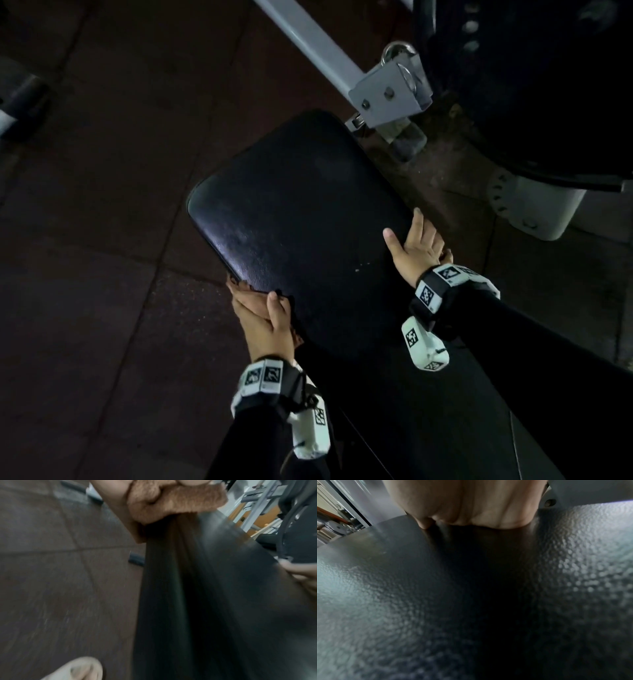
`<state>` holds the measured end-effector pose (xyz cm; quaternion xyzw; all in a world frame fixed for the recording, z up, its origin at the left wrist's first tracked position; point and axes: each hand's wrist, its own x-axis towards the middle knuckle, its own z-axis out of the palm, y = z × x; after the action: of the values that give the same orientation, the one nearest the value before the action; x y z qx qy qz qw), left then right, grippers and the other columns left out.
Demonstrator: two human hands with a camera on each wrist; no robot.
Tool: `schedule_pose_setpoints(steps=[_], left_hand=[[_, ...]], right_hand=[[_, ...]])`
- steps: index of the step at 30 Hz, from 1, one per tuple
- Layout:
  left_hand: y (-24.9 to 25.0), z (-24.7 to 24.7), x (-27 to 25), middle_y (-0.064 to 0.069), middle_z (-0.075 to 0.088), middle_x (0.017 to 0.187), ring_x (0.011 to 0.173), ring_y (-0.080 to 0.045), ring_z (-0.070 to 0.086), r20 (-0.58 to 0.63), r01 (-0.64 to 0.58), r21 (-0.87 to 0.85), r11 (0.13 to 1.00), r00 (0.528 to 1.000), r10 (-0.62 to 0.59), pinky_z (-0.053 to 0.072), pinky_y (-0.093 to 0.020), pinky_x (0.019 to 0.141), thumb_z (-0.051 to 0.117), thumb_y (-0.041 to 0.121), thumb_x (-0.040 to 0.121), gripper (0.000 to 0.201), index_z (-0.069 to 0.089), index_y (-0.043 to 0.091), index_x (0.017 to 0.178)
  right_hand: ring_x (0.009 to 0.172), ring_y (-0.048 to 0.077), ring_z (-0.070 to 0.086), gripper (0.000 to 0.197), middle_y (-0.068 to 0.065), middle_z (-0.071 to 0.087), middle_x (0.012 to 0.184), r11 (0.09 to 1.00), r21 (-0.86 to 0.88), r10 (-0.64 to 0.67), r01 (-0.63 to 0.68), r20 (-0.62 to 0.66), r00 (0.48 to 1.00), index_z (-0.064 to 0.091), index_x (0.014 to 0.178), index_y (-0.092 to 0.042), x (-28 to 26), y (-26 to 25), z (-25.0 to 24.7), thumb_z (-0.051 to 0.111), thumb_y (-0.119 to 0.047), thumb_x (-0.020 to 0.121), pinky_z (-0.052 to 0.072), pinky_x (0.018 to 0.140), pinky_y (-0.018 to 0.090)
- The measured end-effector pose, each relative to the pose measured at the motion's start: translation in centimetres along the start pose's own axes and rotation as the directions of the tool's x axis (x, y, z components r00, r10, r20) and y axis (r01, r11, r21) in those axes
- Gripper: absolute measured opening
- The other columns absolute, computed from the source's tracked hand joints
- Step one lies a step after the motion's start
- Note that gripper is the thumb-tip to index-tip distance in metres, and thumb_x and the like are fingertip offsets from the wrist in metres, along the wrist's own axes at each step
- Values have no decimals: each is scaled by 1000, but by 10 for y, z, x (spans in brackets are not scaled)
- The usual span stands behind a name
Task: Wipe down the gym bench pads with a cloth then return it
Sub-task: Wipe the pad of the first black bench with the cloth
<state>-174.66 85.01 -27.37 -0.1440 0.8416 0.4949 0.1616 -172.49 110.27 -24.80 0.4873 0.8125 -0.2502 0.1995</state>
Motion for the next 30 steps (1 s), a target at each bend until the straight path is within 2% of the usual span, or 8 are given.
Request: schedule_pose_setpoints(steps=[2, 4, 10, 14, 20, 24, 26, 30], left_hand=[[-9, 5, -24, -5, 33, 150, 135, -19, 37, -1, 71, -2, 997, 997, -71, 28, -20, 104, 47, 48, 90, 76, 9, 23, 150], [-10, 7, -29, -9, 34, 150, 136, -20, 36, -2, 60, -11, 998, 998, -60, 28, -24, 107, 48, 44, 91, 75, 10, 18, 150], [18, -3, 49, -2, 33, 146, 132, -7, 30, -66, -109, 33, 994, 992, 111, 18, 0, 98, 48, 42, 94, 76, 11, 5, 148], [31, -6, 98, -17, 38, 144, 132, -29, 38, -127, -59, 84, 995, 990, 69, 28, -25, 104, 47, 50, 92, 78, 18, 1, 145], [17, 2, 34, -1, 35, 146, 134, -16, 35, -107, -70, 22, 997, 992, 72, 25, -19, 105, 46, 51, 89, 75, 18, 13, 148], [9, 11, -7, -6, 35, 148, 130, -17, 40, -128, 91, 31, 995, 988, -86, 28, -16, 98, 43, 59, 86, 78, 17, 20, 148], [17, 10, 1, -8, 36, 148, 132, -22, 40, -128, 105, 54, 993, 987, -97, 29, -22, 102, 43, 60, 86, 80, 17, 17, 148], [48, -2, 60, -17, 35, 146, 134, -27, 37, -139, -45, 137, 990, 988, 64, 30, -28, 108, 48, 51, 88, 84, 14, 3, 148]], right_hand=[[142, 23, 5, 76, 0, 5, 155, 1000, 9, -1, 1, 3, 1000, -8, 147, -31, 0, 1, 0, 26, -65, 89, 1, 113, 52], [142, 23, 5, 76, 0, 5, 155, 1000, 18, -6, 6, -4, 1000, -8, 147, -31, 0, 1, 1, 27, -65, 89, 1, 113, 52], [142, 24, 5, 76, 0, 4, 155, 1000, 18, -11, 11, 0, 1000, -9, 147, -31, 2, 3, 1, 27, -65, 89, 1, 113, 52], [142, 23, 5, 76, 0, 4, 155, 1000, 14, -10, 10, -1, 1000, -9, 147, -32, 3, 4, 3, 25, -66, 88, 1, 113, 52], [142, 24, 4, 77, 0, 3, 155, 1000, 1, 3, -3, 16, 1000, -11, 146, -31, 2, 3, 3, 24, -66, 87, 1, 113, 53], [142, 24, 3, 76, 0, 1, 155, 1000, 3, 13, -13, 34, 999, -12, 146, -32, 2, 2, 0, 26, -65, 88, 0, 113, 53], [142, 23, 4, 76, 0, 2, 155, 1000, 3, 23, -23, 41, 999, -11, 146, -32, 2, 1, -1, 27, -64, 89, 0, 113, 53], [141, 23, 5, 76, -1, 3, 155, 999, 7, 33, -33, 36, 999, -10, 147, -33, 2, 0, -2, 29, -64, 89, 0, 113, 52]])
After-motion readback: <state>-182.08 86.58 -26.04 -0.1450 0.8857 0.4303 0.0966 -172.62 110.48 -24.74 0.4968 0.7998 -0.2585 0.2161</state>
